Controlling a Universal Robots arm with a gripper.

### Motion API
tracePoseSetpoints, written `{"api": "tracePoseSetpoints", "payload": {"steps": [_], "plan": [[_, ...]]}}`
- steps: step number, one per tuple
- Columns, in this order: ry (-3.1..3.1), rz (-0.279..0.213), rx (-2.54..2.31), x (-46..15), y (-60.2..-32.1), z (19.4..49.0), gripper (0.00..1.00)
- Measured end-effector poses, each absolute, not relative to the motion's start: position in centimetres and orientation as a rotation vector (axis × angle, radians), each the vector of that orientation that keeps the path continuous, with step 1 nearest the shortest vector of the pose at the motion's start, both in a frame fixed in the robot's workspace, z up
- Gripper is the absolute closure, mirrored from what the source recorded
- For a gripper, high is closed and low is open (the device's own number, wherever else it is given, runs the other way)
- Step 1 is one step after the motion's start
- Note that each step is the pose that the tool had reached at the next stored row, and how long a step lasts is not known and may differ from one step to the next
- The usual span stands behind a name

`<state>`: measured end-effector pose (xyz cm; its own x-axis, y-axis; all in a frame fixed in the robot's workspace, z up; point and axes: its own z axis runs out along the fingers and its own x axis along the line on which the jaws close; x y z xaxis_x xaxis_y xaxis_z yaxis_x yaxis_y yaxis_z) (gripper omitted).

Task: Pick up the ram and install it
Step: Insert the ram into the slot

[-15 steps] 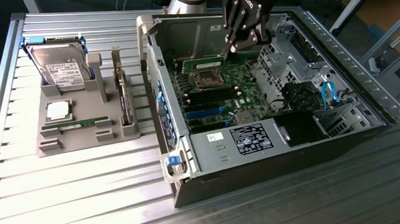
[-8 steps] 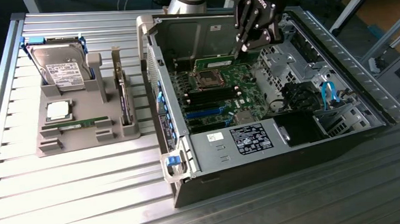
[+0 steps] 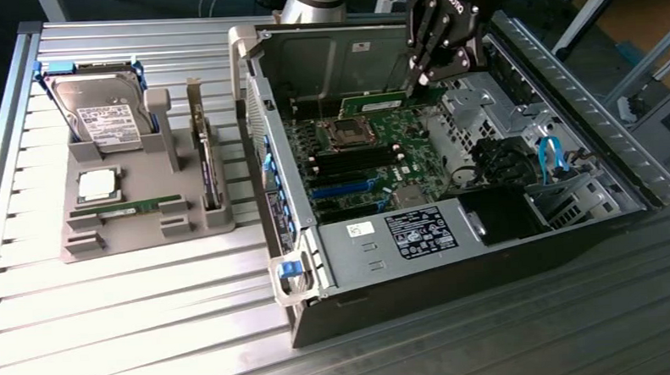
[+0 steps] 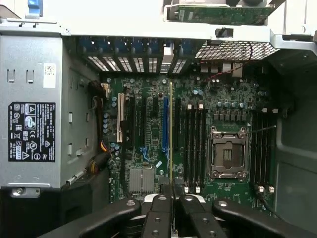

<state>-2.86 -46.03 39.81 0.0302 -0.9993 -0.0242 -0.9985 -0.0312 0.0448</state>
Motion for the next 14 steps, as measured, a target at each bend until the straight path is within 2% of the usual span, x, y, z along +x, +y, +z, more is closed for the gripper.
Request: {"api": "tracePoseSetpoints", "payload": {"steps": [9,14], "plan": [[-2.176,-0.076,2.244,-2.9,-45.3,39.8,0.88],[-2.176,-0.076,2.244,-2.9,-43.5,39.8,0.88]]}}
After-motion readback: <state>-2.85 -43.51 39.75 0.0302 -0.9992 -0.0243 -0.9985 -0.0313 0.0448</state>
